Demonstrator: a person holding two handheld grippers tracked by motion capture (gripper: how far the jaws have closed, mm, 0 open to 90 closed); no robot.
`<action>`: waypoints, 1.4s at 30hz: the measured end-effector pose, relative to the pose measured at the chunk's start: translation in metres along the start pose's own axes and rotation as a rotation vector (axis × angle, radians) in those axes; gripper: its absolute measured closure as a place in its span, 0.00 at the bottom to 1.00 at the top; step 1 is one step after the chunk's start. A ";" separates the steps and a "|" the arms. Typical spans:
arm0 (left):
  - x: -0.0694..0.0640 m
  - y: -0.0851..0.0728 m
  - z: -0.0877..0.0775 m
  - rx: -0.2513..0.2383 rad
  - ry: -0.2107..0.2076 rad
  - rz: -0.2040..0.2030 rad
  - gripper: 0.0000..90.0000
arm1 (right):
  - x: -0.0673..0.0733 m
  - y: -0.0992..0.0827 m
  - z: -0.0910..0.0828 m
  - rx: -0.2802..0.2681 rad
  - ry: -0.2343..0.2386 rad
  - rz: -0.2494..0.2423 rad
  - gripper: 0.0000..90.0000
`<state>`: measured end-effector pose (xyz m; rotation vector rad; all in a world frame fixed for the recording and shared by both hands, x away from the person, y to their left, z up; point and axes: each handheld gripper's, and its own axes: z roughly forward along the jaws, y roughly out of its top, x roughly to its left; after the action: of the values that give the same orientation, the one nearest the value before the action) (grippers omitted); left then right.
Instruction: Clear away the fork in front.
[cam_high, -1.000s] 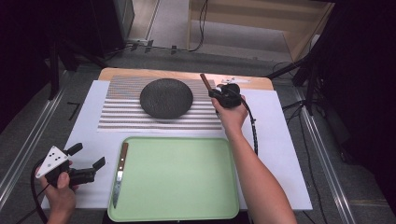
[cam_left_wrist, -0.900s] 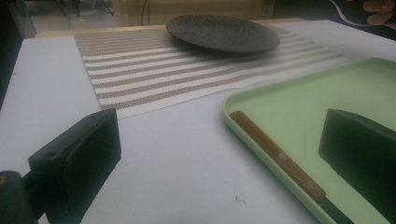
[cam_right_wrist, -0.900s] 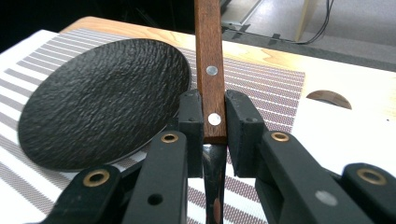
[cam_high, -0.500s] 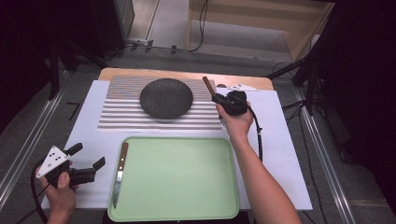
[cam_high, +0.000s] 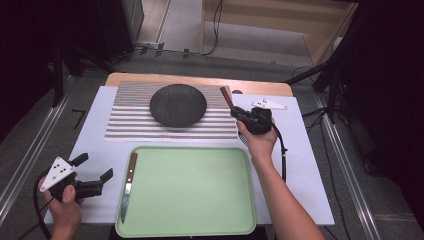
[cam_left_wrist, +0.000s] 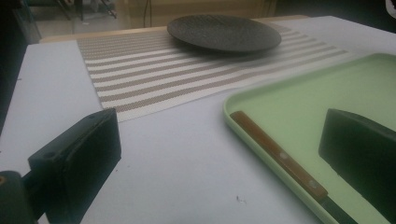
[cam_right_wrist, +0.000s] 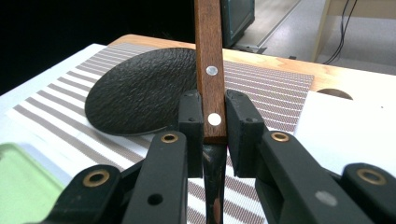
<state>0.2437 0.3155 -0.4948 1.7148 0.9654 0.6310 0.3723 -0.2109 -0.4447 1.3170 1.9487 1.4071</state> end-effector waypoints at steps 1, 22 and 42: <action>0.000 0.000 0.000 0.000 0.002 0.001 0.00 | 0.001 -0.001 -0.002 -0.002 0.004 0.001 0.85; -0.049 0.043 0.004 -0.057 -0.087 0.080 0.00 | 0.016 -0.030 -0.049 -0.055 0.031 -0.033 0.85; -0.104 0.081 0.051 -0.071 -0.235 0.112 0.00 | 0.039 -0.059 -0.073 -0.090 0.097 -0.032 0.85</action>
<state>0.2523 0.1891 -0.4324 1.7438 0.6793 0.5152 0.2719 -0.2183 -0.4591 1.1926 1.9349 1.5503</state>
